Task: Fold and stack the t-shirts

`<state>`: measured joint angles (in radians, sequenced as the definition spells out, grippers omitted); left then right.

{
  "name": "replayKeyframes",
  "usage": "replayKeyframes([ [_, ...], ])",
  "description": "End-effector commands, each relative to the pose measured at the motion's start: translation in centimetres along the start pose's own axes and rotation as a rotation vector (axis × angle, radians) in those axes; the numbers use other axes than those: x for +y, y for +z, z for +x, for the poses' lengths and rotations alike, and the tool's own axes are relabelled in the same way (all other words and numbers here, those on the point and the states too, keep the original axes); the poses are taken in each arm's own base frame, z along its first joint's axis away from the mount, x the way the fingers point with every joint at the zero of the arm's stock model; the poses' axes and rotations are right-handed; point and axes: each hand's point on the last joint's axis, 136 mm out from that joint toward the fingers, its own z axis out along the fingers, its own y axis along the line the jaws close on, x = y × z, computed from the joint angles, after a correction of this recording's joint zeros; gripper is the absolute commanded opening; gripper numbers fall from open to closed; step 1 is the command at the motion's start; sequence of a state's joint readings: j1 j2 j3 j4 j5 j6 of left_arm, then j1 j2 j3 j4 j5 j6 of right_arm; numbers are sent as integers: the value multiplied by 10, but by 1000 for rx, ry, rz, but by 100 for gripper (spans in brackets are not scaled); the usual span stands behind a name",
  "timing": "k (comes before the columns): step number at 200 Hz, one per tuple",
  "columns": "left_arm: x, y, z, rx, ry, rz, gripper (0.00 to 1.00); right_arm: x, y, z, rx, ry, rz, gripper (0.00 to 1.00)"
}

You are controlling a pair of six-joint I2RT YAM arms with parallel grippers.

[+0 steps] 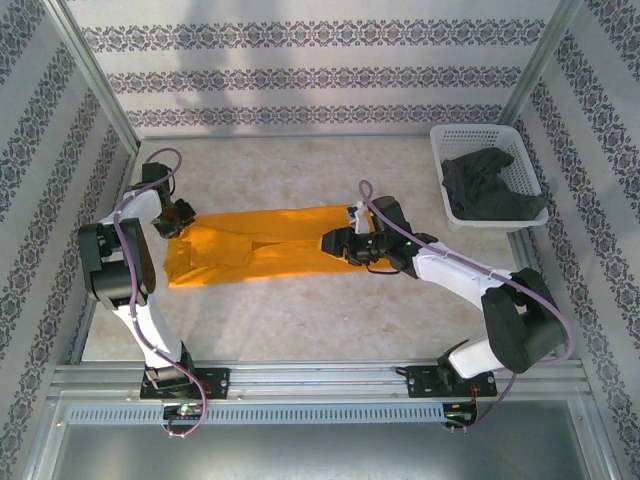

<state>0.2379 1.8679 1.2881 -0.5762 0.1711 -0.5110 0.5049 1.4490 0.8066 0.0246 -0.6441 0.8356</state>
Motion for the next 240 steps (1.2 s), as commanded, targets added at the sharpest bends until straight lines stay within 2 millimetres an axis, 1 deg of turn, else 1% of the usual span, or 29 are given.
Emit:
replayKeyframes([
  [1,11,-14,-6,-36,6,-65,43,-21,-18,-13,-71,10,95,50],
  [9,14,-25,-6,-71,-1,-84,47,-31,-25,-22,-100,15,138,48],
  [17,17,-38,-4,-109,-15,-100,48,-42,-32,-31,-127,23,195,47],
  [30,19,-57,9,-139,-63,-100,47,-66,-47,-48,-170,45,310,44],
  [40,17,-66,27,-135,-111,-71,43,-82,-55,-62,-189,62,384,41],
  [45,14,-69,38,-127,-135,-49,41,-94,-58,-67,-192,76,428,39],
  [54,4,-71,62,-99,-176,2,37,-109,-63,-80,-199,94,493,34],
  [68,-11,-67,104,-45,-222,62,33,-132,-65,-96,-191,121,574,28],
  [80,-18,-59,136,3,-262,83,31,-144,-64,-112,-188,142,613,27],
  [91,-23,-49,159,34,-313,105,31,-153,-59,-124,-174,154,636,27],
  [97,-23,-44,166,43,-350,113,31,-160,-55,-129,-159,160,657,27],
  [104,-19,-36,175,53,-387,107,31,-165,-53,-133,-138,174,681,27],
  [116,-12,-25,182,58,-444,97,31,-173,-45,-138,-102,178,708,28],
  [124,-8,-21,181,50,-461,87,31,-179,-43,-139,-84,185,738,28],
  [136,-5,-17,175,28,-456,61,31,-188,-40,-138,-46,195,776,29],
  [155,0,-8,164,35,-436,12,31,-205,-45,-126,32,209,887,31],
  [174,4,6,152,54,-435,-16,31,-214,-54,-106,111,238,967,33],
  [185,3,12,140,53,-431,-22,31,-216,-62,-95,129,244,1002,33],
  [194,-2,17,126,48,-416,-13,31,-216,-70,-85,134,255,1025,34],
  [201,-9,22,116,49,-398,-1,30,-218,-75,-72,143,277,1041,34],
  [212,-28,30,94,44,-356,30,30,-217,-84,-54,140,308,1052,34],
  [222,-53,37,74,43,-313,85,30,-216,-88,-35,132,351,1054,34],
  [228,-66,46,67,61,-292,110,30,-214,-89,-23,127,372,1048,35],
  [231,-76,48,61,62,-280,128,30,-212,-89,-19,118,382,1040,35],
  [240,-100,56,48,70,-252,176,30,-210,-88,2,114,423,1025,35],
])
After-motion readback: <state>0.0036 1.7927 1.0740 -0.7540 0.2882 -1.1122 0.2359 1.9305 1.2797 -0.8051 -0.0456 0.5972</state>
